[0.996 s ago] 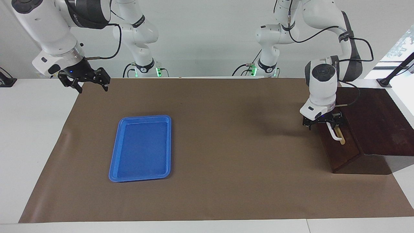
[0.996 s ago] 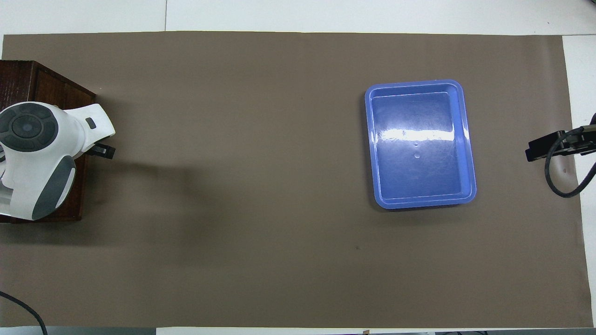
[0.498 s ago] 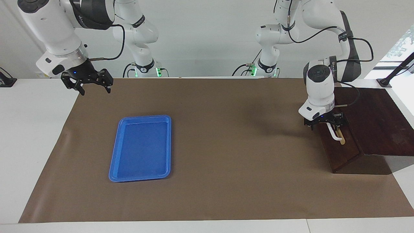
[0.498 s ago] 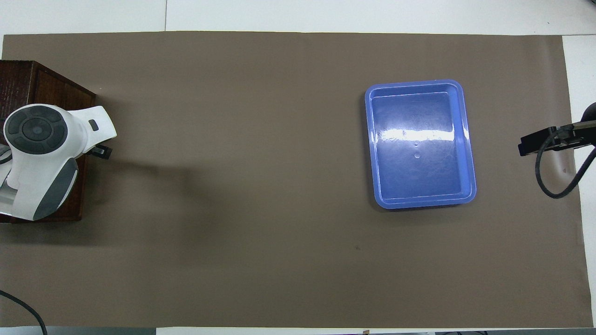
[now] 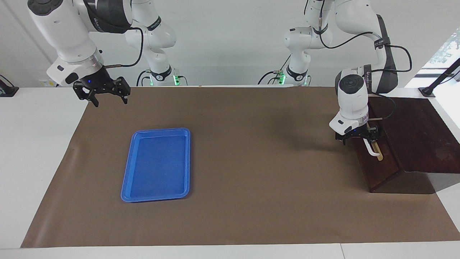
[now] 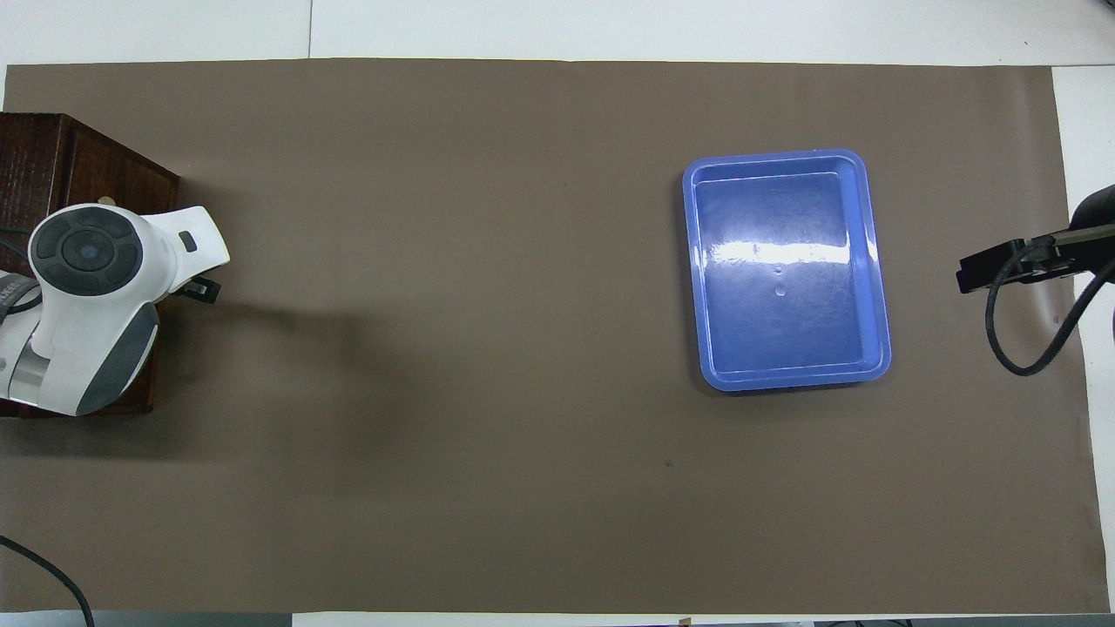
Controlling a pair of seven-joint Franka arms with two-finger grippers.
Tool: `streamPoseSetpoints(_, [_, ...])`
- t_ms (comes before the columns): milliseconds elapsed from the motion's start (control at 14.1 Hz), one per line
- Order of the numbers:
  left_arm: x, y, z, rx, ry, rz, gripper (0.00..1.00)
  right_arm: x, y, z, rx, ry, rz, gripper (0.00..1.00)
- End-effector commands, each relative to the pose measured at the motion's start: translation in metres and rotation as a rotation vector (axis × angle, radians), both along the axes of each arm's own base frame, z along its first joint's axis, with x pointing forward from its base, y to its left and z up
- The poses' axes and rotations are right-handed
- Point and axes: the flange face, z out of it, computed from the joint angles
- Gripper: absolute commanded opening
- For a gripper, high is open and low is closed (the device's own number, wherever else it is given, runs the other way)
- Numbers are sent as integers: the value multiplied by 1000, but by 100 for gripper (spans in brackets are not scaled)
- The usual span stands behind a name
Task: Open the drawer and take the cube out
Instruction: 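Pull the drawer open toward the table center with the left gripper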
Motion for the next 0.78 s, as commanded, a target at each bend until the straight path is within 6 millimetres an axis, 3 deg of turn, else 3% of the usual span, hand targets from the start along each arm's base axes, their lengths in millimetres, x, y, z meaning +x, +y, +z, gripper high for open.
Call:
streamPoseSetpoints(0, [-6, -72, -13, -58, -49, 8, 100, -10, -2, -1, -6, 3, 2, 100])
streamPoseSetpoints(142, [-10, -114, -2, -136, -25, 43, 100, -9, -2, 0, -7, -7, -2, 100])
streamPoseSetpoints(285, [-15, -132, -3, -136, -5, 31, 100, -8, 3, 0, -7, -11, 1, 100])
streamPoseSetpoints(569, [-15, -126, -3, -134, -1, 33, 100, -8, 5, -1, -7, -6, 4, 100])
streamPoseSetpoints(711, [-6, -126, 13, -130, -17, 46, 100, -8, 4, -1, -7, -6, 4, 100])
